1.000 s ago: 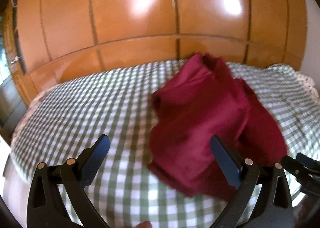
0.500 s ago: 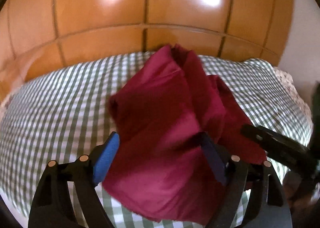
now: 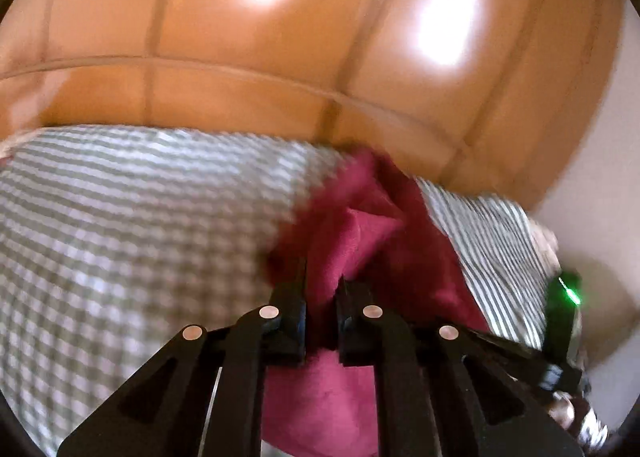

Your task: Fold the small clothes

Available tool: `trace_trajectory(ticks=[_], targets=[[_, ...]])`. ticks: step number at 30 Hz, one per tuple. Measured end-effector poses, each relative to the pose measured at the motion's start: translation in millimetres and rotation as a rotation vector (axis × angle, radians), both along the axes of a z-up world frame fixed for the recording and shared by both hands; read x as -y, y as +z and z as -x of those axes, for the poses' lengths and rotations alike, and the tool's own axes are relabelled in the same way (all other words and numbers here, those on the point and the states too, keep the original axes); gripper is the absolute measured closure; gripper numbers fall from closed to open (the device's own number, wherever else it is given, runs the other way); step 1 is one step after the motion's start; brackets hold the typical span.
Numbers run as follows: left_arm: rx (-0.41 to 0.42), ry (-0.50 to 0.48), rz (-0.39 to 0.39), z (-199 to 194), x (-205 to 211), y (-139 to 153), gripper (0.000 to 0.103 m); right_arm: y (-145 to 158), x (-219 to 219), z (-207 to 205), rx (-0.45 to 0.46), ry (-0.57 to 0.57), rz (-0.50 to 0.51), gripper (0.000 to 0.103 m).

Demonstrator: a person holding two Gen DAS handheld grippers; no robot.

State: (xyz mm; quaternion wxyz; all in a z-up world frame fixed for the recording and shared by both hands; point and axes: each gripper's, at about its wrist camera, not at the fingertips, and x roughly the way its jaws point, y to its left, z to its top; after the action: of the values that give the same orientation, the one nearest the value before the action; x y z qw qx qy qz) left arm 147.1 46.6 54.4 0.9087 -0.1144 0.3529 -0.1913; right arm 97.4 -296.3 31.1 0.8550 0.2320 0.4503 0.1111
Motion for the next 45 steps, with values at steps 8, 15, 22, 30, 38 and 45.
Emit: trace_trajectory(ticks=[8,15,22,30,38,45], targets=[[-0.031,0.331,-0.019,-108,-108,20,0.094,67,93,-10,0.166,-0.189,0.249,0.097],[-0.052,0.553,-0.063,-123,-136,14,0.024,57,189,-58,0.066,-0.405,0.58,0.097],[-0.067,0.342,-0.002,-75,-99,-6,0.022,22,218,-46,0.006,-0.503,0.45,0.022],[-0.311,-0.119,0.184,4,0,-87,0.038,8,183,31,-0.082,-0.302,0.1,0.03],[-0.423,-0.246,0.288,28,61,-125,0.054,-36,79,105,-0.259,0.055,-0.293,0.053],[-0.337,-0.253,0.273,20,55,-83,0.1,21,72,100,-0.066,0.047,-0.172,0.095]])
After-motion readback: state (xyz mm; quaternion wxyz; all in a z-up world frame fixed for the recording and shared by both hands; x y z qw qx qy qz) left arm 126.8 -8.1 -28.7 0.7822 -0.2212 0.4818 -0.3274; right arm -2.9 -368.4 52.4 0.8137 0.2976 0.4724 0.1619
